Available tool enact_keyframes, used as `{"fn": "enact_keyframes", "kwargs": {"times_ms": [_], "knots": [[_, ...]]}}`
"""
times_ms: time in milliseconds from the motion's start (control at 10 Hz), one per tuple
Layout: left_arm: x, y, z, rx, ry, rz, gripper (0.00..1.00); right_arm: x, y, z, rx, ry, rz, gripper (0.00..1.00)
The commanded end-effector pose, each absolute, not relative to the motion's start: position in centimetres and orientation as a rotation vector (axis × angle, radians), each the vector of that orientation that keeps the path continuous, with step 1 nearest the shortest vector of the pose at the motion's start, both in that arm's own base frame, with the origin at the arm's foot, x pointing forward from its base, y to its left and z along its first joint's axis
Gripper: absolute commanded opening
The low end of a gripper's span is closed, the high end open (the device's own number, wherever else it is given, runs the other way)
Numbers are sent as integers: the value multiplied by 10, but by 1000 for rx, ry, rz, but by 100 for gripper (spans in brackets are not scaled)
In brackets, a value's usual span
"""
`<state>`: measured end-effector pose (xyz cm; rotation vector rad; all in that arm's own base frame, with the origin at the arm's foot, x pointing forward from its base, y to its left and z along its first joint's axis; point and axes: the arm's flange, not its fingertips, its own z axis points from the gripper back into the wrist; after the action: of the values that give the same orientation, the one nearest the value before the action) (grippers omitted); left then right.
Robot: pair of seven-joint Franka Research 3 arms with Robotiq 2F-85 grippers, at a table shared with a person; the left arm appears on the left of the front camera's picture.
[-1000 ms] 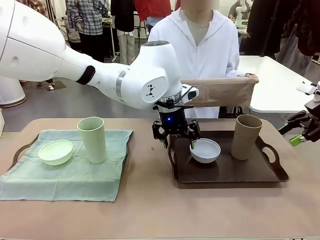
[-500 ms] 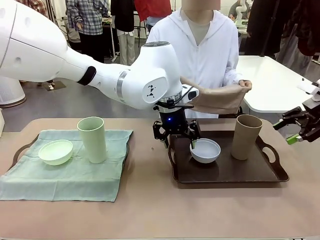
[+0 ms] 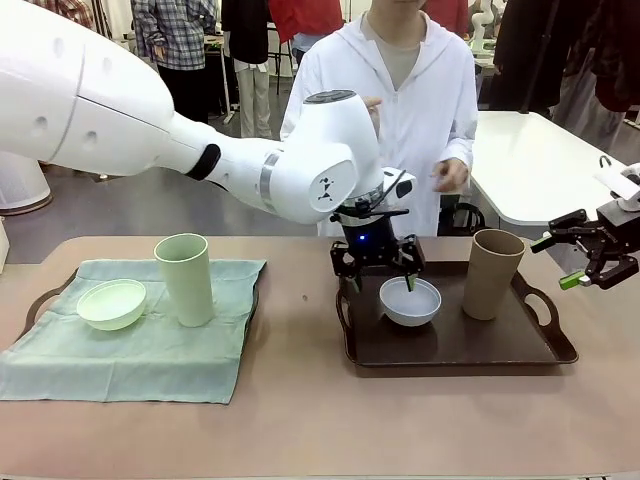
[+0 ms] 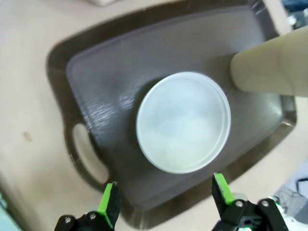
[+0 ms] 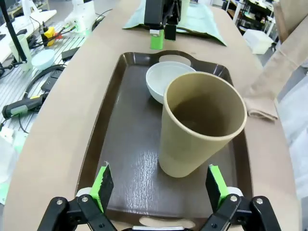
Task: Set up a tray with a mat and arrange the tableware.
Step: Pick up the Picnic Bowl and Reusable plastic cup from the Handle tray in front of the human's position and hold them in the air.
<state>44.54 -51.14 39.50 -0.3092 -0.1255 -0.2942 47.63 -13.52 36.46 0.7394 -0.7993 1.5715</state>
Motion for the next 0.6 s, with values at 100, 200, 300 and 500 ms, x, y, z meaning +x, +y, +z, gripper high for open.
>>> {"fn": "enact_keyframes", "kwargs": {"times_ms": [100,200,300,500], "knots": [[449,-534,384,-313,-160,-314,100,489,-138,357,740,-843,1515,100],[450,-538,380,-293,-159,-319,100,491,-138,355,737,-860,1504,100],[449,-540,376,-263,-148,-321,100,492,-134,352,742,-862,1488,100],[453,-540,373,-227,-139,-312,100,498,-127,346,744,-866,1465,100]]}}
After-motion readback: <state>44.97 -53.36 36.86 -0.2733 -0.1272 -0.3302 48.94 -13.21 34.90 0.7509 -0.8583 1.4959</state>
